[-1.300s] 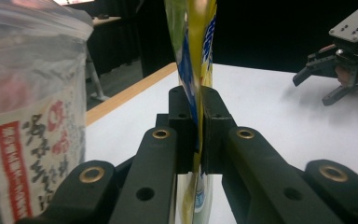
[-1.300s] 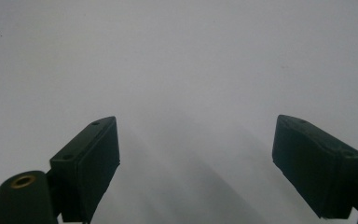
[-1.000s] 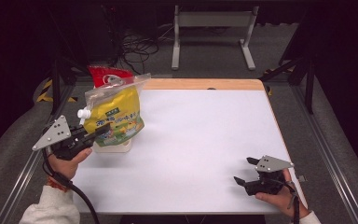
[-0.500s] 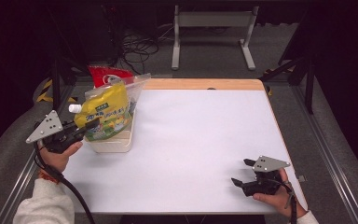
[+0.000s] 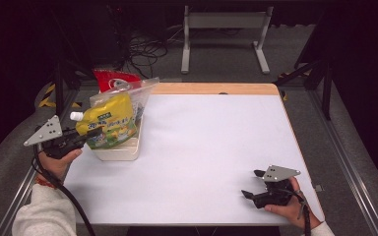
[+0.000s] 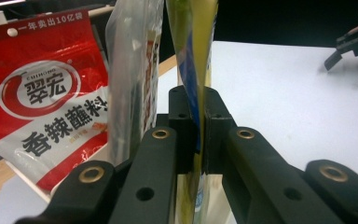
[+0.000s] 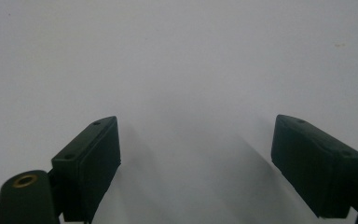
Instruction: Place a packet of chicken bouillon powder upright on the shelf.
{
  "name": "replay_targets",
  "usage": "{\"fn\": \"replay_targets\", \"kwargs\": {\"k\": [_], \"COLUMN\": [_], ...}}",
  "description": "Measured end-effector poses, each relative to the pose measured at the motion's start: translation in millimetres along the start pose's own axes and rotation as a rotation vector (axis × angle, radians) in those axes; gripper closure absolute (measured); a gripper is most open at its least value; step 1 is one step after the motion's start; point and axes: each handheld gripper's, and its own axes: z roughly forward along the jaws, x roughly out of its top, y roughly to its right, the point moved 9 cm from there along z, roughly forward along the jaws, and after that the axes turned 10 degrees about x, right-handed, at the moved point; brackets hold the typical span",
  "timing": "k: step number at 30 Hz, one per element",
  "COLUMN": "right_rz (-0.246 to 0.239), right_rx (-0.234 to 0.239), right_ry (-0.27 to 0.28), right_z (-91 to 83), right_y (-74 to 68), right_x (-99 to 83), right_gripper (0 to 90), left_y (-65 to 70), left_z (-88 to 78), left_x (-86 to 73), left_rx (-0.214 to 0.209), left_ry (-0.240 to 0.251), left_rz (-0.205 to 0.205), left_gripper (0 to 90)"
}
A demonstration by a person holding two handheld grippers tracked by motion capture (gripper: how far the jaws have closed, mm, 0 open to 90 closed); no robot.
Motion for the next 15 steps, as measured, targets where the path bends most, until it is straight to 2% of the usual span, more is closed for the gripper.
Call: {"fn": "replay_targets", "kwargs": {"k": [3, 9, 11, 13, 15], "right_rz": [0.001, 0.013, 0.012, 0.011, 0.009], "right_rx": [0.001, 0.004, 0.005, 0.010, 0.014], "right_ry": [-0.002, 0.008, 0.011, 0.009, 0.004], "right_z": [0.7, 0.5, 0.3, 1.1, 2.1], "right_y": [0.2, 1.6, 1.1, 0.5, 0.6], "right_x": [0.0, 0.9, 1.7, 2.0, 1.7], "right_gripper": [15.5, 15.5, 15.5, 15.6, 15.5], "left_y": [2.6, 1.7, -1.2, 0.1, 0.3], "left_z": [-1.3, 1.0, 0.0, -3.6, -2.9], "left_x": [-0.7, -2.9, -5.1, -6.1, -7.8], "left_rx": [-0.050, -0.094, -0.082, -0.125, -0.128], "left_ry": [0.004, -0.010, -0.018, -0.016, -0.034], "left_rz": [-0.001, -0.017, -0.019, -0.032, -0.032], "left_gripper": [85.6, 85.7, 85.9, 86.0, 86.0]}}
